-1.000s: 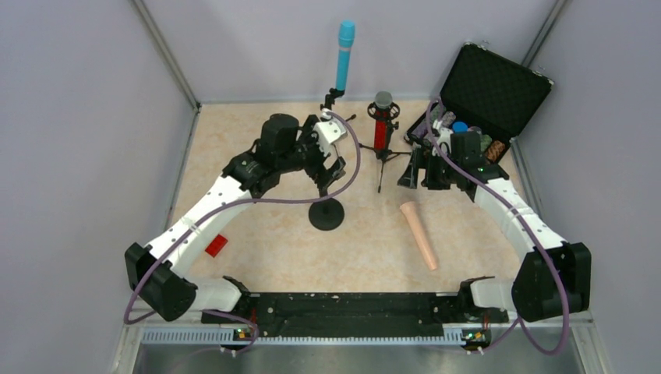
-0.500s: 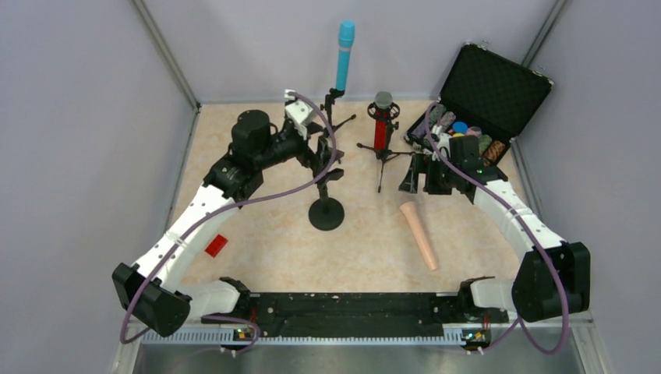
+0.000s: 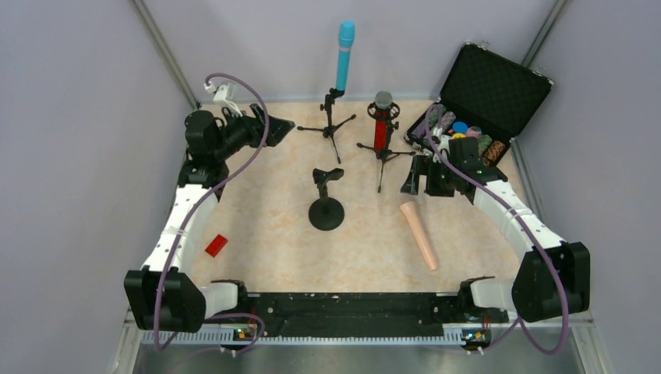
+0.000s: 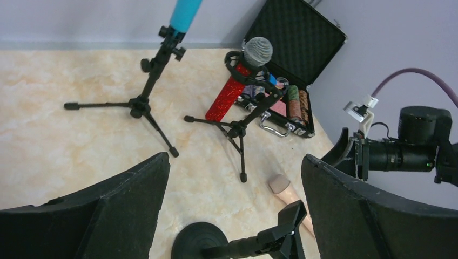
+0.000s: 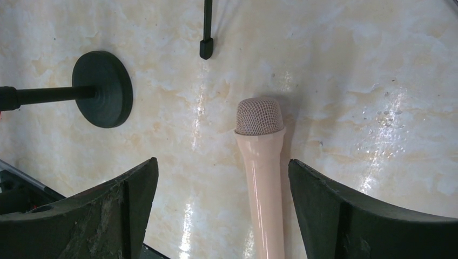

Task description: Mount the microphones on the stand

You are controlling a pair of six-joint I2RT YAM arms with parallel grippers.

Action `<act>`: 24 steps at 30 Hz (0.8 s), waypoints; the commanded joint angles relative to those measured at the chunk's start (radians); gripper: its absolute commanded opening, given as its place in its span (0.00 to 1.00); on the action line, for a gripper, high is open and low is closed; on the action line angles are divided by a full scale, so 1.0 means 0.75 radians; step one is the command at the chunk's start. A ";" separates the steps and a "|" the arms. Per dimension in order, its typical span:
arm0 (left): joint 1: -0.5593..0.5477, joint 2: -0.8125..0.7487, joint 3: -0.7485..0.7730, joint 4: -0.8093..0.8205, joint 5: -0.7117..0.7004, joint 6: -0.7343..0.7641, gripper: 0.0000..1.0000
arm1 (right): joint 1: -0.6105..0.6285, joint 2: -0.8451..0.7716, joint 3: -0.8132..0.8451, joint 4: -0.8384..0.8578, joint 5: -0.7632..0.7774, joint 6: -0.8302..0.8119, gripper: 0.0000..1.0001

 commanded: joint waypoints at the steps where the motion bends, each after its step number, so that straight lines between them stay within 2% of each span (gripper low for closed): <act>1: 0.067 0.004 -0.022 -0.026 0.005 -0.069 0.96 | -0.013 -0.049 -0.014 -0.010 0.037 0.016 0.88; 10: 0.082 0.014 -0.038 -0.304 -0.131 0.241 0.99 | -0.013 -0.076 -0.043 -0.103 0.127 0.001 0.90; 17: 0.083 0.072 -0.033 -0.360 -0.153 0.364 0.99 | -0.013 -0.090 -0.058 -0.187 0.215 0.005 0.90; 24: 0.084 0.150 -0.035 -0.400 -0.155 0.422 0.99 | -0.013 -0.023 -0.050 -0.260 0.175 0.008 0.90</act>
